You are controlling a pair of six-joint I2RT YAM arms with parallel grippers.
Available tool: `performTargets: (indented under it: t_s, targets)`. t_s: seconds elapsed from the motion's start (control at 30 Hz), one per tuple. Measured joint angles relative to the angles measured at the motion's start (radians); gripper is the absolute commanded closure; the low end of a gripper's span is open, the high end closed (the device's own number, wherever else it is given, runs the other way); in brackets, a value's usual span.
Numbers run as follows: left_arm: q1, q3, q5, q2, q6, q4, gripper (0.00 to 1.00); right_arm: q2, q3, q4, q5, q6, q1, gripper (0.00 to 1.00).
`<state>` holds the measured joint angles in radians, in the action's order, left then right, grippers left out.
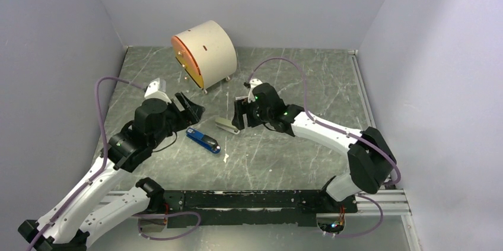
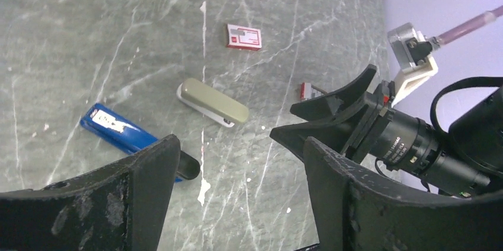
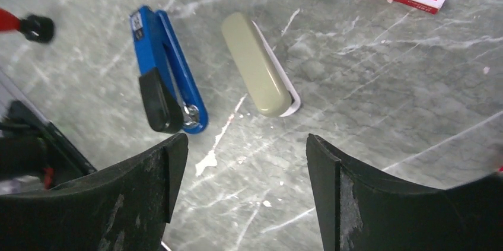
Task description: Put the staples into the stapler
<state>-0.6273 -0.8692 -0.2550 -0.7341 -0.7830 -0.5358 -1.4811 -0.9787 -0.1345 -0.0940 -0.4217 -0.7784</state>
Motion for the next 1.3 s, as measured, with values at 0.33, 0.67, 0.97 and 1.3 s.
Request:
performTargets:
  t_s: [0.33,0.67,0.97,1.3]
  targets:
    - [0.0,0.049,-0.021,-0.06,-0.114,-0.031,0.03,-0.187,-0.159,-0.097,-0.025,0.179,-0.032,0.31]
    - [0.0,0.049,-0.034,-0.146,-0.075,0.005,0.05,-0.388,-0.252,-0.136,-0.047,0.229,-0.058,0.54]
    - [0.0,0.05,-0.036,-0.201,0.002,0.068,0.04,-0.435,-0.32,-0.193,-0.001,0.246,-0.072,0.74]
    - [0.0,0.082,0.037,-0.227,0.039,0.148,0.08,-0.386,-0.259,-0.186,0.132,0.121,-0.087,0.79]
